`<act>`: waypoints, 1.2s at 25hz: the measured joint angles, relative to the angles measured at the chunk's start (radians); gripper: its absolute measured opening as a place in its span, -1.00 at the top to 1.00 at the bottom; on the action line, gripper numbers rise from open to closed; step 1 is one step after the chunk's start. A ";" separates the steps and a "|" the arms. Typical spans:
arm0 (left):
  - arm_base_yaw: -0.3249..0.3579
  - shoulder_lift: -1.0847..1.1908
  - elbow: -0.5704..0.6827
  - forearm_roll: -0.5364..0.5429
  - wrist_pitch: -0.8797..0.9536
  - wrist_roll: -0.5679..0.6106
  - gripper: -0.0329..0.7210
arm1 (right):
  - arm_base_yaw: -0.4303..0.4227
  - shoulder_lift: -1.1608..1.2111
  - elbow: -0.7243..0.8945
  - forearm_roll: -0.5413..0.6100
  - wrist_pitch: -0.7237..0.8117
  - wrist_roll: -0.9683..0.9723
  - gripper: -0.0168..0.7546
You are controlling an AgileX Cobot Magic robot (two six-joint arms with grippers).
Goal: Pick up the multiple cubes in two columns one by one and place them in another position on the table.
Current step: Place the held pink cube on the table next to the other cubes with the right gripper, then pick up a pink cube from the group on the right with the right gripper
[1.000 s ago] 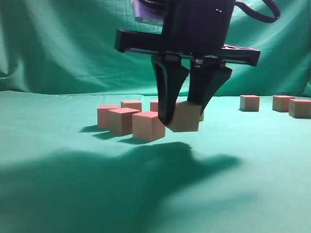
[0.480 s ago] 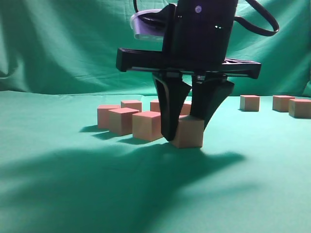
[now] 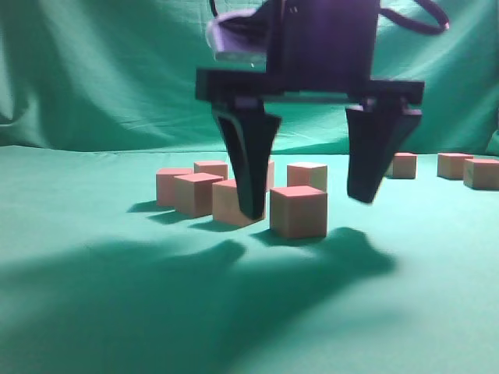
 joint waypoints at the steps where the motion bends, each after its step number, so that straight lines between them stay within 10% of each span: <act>1: 0.000 0.000 0.000 0.000 0.000 0.000 0.91 | 0.000 0.000 -0.032 0.000 0.042 -0.010 -0.64; 11: 0.000 0.000 0.000 0.000 0.000 0.000 0.91 | -0.008 -0.055 -0.376 -0.248 0.332 -0.072 -0.52; 16: 0.000 0.000 0.000 0.000 0.000 0.000 0.91 | -0.152 -0.135 -0.412 -0.361 0.346 -0.030 -0.52; 24: 0.000 0.000 0.000 0.000 0.000 0.000 0.91 | -0.561 -0.092 -0.412 -0.175 0.355 -0.024 -0.52; 30: 0.000 0.000 0.000 0.000 0.000 0.000 0.91 | -0.670 0.056 -0.412 -0.046 0.289 -0.067 -0.40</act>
